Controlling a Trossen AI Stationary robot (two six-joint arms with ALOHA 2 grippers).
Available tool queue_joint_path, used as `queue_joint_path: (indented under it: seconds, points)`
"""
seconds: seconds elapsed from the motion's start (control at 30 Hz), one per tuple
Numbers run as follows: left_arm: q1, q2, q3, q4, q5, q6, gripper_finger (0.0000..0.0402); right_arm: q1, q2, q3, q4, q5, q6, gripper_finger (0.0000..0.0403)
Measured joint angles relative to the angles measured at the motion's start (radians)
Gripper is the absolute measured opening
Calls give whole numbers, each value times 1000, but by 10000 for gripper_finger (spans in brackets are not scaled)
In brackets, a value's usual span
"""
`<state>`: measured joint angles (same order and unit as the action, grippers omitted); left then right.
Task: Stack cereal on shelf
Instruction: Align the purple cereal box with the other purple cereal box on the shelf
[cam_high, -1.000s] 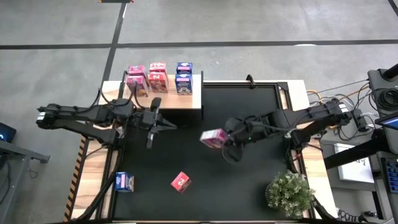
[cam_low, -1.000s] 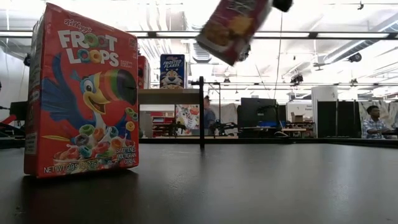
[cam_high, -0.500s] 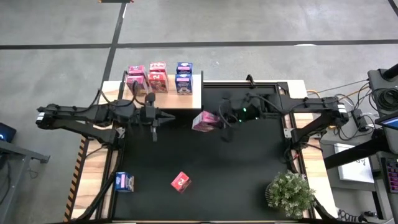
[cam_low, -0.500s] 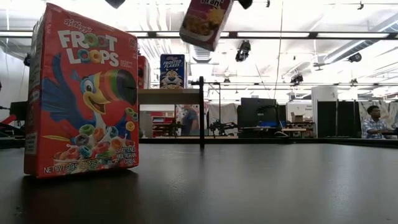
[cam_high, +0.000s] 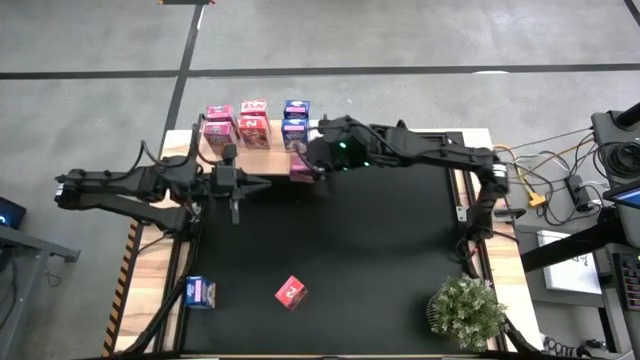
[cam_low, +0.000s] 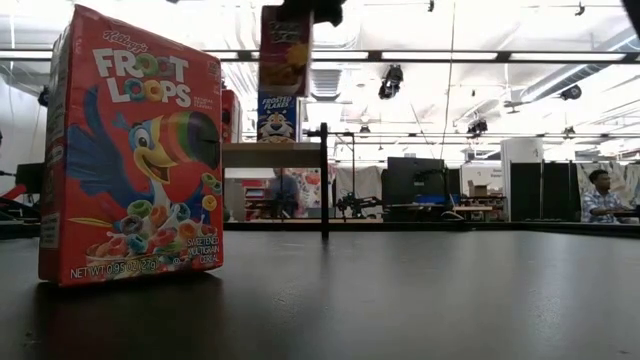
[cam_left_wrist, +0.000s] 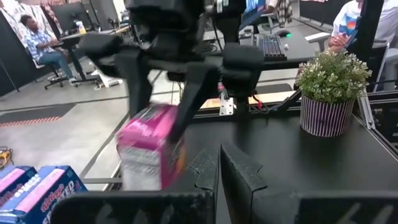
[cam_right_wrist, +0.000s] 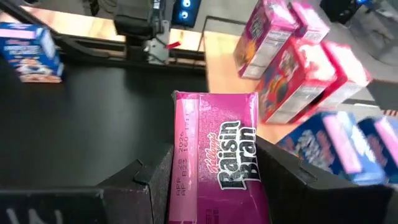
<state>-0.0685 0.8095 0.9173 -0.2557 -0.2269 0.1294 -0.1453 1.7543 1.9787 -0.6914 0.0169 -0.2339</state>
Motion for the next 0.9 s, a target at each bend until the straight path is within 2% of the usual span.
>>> queue_joint_path:
  seconds: [0.1,0.27,0.37,0.6,0.9]
  points:
    - [0,-21,0,-1,0,13,0,-23,74,95,-27,-18,-35,177]
    - [0,-62,0,-1,-3,50,0,-71,170,216,-38,-161,-50,177]
    - [0,-86,0,0,-3,66,0,-96,222,266,-34,-206,-80,177]
    - [0,-111,-3,-5,-3,71,0,-132,331,337,-38,-208,-118,177]
    - [0,-110,-3,-8,-3,78,0,-150,365,343,-29,-201,-136,178]
